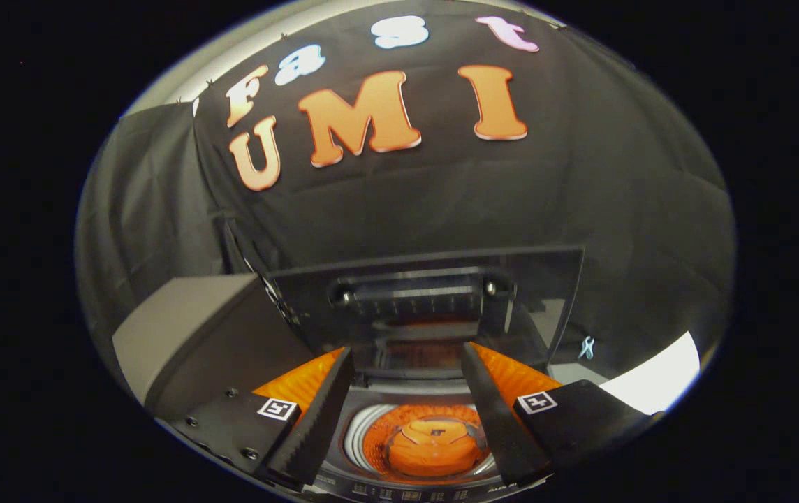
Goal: Put the clothes into the washing machine and then close the washing machine lid.
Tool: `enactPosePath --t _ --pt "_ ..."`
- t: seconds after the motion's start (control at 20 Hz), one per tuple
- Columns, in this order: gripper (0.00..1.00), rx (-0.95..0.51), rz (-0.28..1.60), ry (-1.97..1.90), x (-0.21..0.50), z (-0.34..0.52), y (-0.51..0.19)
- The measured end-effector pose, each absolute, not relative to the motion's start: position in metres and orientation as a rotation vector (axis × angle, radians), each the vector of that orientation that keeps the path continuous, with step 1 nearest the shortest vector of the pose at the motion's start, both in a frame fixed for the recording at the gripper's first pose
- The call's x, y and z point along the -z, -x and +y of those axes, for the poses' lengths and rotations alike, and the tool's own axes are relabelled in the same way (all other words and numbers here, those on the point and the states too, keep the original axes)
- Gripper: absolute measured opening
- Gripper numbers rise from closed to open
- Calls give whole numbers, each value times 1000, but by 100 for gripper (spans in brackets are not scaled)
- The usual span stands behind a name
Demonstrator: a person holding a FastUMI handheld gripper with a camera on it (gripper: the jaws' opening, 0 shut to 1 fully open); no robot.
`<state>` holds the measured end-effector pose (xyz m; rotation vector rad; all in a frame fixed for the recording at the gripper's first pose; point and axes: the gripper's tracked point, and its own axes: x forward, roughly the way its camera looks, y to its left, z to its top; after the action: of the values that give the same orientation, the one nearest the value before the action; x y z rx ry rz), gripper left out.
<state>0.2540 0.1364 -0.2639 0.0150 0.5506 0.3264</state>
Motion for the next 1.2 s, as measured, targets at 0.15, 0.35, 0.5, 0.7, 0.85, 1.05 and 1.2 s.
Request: enactPosePath --t 0.15,0.35,0.5,0.7,0.85,1.05,1.2 --pt "98 -338 450 -41 214 145 -275" --pt "98 -325 356 -9 178 146 -321" --pt "98 -319 362 -14 176 150 -347" --pt "99 -302 399 13 191 155 -387" --pt "99 -281 456 42 221 156 -414" --pt "99 -267 529 57 250 155 -429" --pt "99 -252 571 63 268 156 -438"
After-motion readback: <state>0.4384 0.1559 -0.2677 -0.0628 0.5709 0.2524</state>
